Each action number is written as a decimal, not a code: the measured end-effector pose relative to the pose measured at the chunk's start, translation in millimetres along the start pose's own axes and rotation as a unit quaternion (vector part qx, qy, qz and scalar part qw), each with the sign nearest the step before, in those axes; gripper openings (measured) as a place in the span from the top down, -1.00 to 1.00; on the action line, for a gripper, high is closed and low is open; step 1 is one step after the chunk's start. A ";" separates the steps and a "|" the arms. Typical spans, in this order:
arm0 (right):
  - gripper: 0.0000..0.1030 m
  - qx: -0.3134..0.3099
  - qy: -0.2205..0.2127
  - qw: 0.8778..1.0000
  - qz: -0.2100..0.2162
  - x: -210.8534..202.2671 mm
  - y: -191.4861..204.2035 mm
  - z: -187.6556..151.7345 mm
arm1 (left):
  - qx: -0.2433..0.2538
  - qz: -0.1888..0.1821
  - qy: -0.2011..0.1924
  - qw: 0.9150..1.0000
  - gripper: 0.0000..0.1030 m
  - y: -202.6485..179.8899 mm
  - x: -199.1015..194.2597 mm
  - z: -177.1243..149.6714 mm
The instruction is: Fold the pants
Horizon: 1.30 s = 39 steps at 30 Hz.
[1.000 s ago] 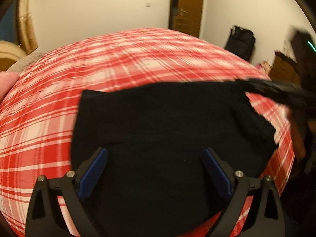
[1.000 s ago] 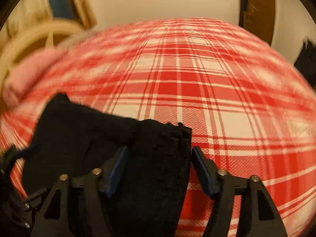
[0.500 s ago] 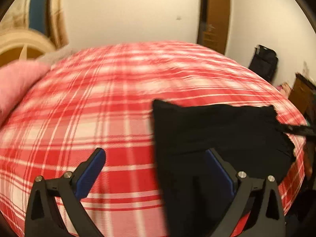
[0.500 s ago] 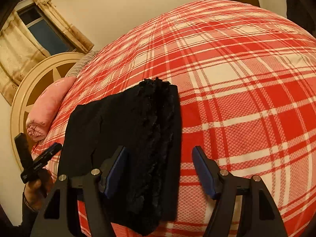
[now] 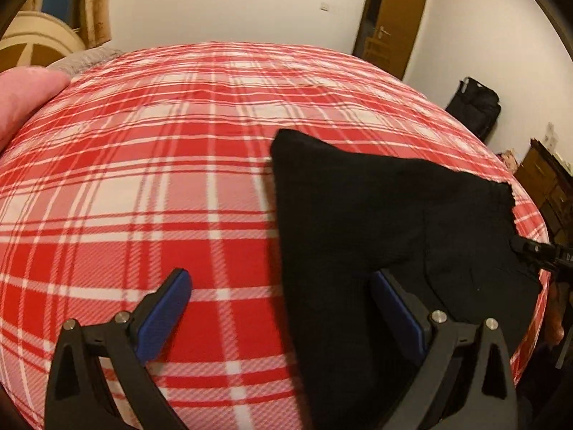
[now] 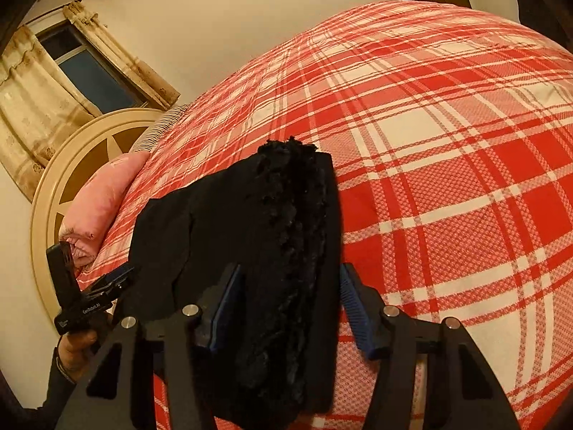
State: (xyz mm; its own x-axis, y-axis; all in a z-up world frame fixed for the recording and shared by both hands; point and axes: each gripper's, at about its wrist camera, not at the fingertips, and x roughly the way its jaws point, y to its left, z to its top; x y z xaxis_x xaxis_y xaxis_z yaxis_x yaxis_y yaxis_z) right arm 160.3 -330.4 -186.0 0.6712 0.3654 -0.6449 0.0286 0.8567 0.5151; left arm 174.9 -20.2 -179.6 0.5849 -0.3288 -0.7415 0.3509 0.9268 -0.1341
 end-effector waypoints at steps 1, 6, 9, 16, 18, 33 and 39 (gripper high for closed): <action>-0.09 -0.001 0.000 1.000 -0.002 0.7 0.7 0.2 | 0.004 0.000 0.002 1.000 -0.98 -1.6 1.8 1.2; -0.09 -0.004 -0.007 1.000 -0.008 4.1 2.2 1.6 | 0.010 -0.001 0.006 1.000 -0.98 -4.9 6.0 3.8; -0.08 -0.006 -0.009 1.000 -0.008 4.0 3.2 1.2 | 0.014 -0.002 0.009 1.000 -0.98 -4.8 8.9 6.1; 0.37 -0.029 -0.017 0.999 -0.023 1.0 21.1 -3.2 | 0.025 -0.018 0.012 0.999 -0.72 -8.7 9.4 6.9; 0.36 0.005 -0.012 1.000 0.003 4.6 7.8 -0.7 | 0.027 -0.034 0.013 0.999 -0.51 -10.6 9.1 7.0; 0.57 0.056 -0.005 0.997 0.054 7.2 0.8 4.2 | 0.040 -0.058 0.006 0.998 0.32 -21.4 7.3 8.1; 0.60 0.047 -0.007 0.997 0.053 -1.6 11.8 12.7 | 0.041 -0.044 -0.017 0.998 0.72 -25.8 -9.1 11.3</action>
State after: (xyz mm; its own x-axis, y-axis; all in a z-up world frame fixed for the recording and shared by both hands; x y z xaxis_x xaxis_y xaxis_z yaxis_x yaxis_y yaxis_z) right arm 169.0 -325.5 -171.7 0.6840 0.4464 -0.5769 0.0256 0.7757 0.6306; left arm 168.8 -43.2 -162.0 0.5738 -0.4153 -0.7058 0.4598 0.8766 -0.1420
